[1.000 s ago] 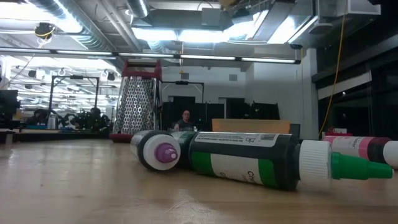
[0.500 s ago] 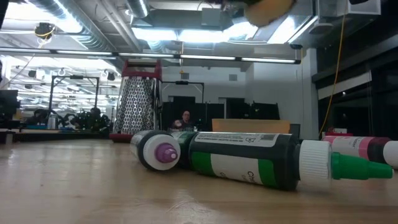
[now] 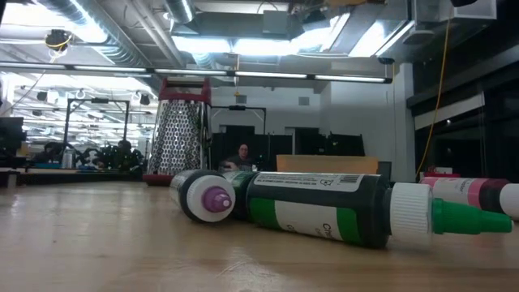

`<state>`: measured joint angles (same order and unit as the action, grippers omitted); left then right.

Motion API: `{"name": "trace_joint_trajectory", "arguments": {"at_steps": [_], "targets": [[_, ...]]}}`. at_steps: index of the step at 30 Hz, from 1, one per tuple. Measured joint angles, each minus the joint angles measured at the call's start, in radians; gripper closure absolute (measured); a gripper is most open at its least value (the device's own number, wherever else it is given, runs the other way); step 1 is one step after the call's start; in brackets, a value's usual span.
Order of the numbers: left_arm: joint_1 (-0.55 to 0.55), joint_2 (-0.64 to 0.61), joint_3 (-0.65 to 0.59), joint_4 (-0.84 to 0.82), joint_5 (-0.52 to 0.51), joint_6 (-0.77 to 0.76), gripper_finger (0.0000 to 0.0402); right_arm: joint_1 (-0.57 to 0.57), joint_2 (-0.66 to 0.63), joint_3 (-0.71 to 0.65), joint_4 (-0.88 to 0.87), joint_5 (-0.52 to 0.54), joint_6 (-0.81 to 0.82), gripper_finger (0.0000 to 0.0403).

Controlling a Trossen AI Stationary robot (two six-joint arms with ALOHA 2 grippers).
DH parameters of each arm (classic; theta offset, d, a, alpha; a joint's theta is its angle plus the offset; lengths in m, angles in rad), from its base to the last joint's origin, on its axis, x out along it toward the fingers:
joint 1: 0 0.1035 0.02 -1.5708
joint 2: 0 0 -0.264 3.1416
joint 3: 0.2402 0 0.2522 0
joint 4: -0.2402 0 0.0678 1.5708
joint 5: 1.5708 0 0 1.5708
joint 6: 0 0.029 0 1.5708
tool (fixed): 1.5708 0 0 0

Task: Pick & Place Food Item
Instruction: Put the brown donut into the green bin

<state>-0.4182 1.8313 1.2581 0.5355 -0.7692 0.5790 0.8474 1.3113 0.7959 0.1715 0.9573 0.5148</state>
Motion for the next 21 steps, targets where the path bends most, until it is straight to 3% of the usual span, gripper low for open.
{"name": "trace_joint_trajectory", "arguments": {"at_steps": [4, 9, 21], "targets": [[-0.007, 0.000, 0.023, -0.051, -0.004, -0.019, 0.0387, 0.000, 0.000, 0.000, 0.001, 0.000, 0.000, 0.0172], [-0.002, 0.000, 0.024, -0.098, -0.129, 0.030, 0.0387, 0.006, 0.000, 0.000, 0.039, 0.000, -0.026, 0.0172], [0.011, -0.015, 0.025, -0.129, -0.089, 0.010, 0.0387, 0.007, 0.000, 0.000, 0.052, 0.060, -0.086, 0.0172]]}}
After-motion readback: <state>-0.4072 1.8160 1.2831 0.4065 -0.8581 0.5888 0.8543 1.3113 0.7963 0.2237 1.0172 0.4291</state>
